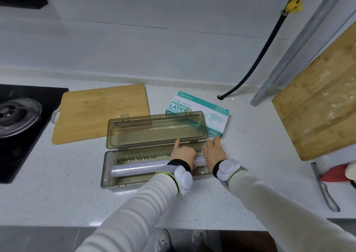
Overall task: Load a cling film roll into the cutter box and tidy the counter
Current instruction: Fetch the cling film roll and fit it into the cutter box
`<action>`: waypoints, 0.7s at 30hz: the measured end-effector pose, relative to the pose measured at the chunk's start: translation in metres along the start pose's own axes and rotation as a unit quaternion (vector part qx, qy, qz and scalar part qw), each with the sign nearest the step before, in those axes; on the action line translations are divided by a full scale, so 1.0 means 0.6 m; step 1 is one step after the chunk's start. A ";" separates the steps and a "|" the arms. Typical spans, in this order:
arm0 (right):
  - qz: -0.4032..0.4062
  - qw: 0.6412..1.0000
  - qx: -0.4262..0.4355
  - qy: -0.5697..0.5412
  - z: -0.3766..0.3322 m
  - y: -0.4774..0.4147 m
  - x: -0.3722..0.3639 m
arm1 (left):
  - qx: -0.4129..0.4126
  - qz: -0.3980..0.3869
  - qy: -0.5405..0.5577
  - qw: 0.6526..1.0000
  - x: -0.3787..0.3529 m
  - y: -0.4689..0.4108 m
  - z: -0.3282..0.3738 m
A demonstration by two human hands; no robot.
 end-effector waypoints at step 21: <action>0.062 0.996 -0.023 -0.067 0.033 -0.008 0.044 | 0.000 -0.004 0.014 1.000 0.002 0.005 -0.001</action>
Point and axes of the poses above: each hand's wrist, its own y-axis away from the middle knuckle, its own x-axis out of the back of the hand, z = x × y, the point moved 4 cm from there along -y, towards the middle knuckle, and after that the axes turned 12 degrees about z, right-handed, at the moved point
